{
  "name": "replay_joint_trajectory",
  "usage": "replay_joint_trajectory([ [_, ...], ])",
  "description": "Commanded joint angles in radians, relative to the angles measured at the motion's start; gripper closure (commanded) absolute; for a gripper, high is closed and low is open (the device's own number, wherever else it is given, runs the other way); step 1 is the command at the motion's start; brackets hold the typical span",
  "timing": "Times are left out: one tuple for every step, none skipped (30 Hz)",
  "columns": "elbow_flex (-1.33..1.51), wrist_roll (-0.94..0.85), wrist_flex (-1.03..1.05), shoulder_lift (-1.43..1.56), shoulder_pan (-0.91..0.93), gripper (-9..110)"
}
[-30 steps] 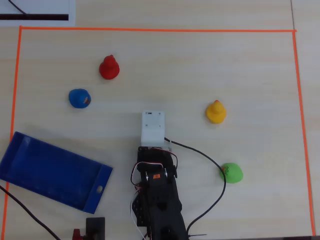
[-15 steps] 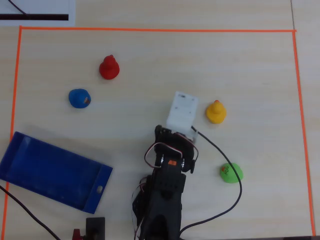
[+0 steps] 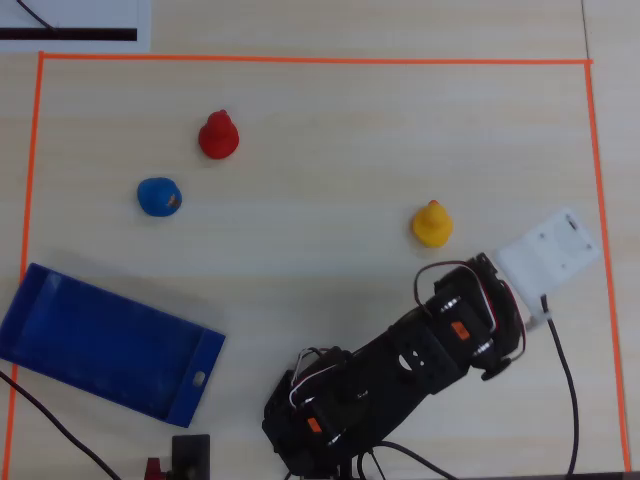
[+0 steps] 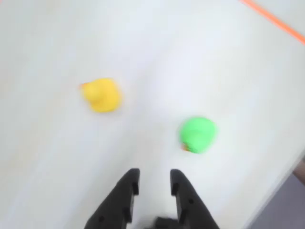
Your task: Grasp green duck and put it into box.
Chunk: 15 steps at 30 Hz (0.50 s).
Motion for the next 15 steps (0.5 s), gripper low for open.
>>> replay_joint_trajectory([
  [-0.038,-0.091,-0.008,-0.023,0.209,90],
  [-0.026,-0.115,-0.014,-0.034,0.247,84],
  [-0.015,-0.138,-0.020,-0.048,0.282,78],
  [0.000,-0.166,-0.029,-0.061,0.316,75],
  [0.012,-0.192,-0.040,-0.078,0.347,72],
  [0.025,-0.209,-0.058,-0.098,0.371,68],
  [0.038,-0.215,-0.091,-0.117,0.391,67],
  [0.055,-0.215,-0.135,-0.138,0.403,66],
  [0.074,-0.209,-0.189,-0.163,0.410,65],
  [0.100,-0.192,-0.259,-0.187,0.410,63],
  [0.137,-0.173,-0.341,-0.210,0.407,60],
  [0.176,-0.158,-0.414,-0.233,0.400,55],
  [0.224,-0.146,-0.488,-0.253,0.396,52],
  [0.267,-0.138,-0.549,-0.272,0.393,50],
  [0.302,-0.135,-0.589,-0.288,0.390,49],
])
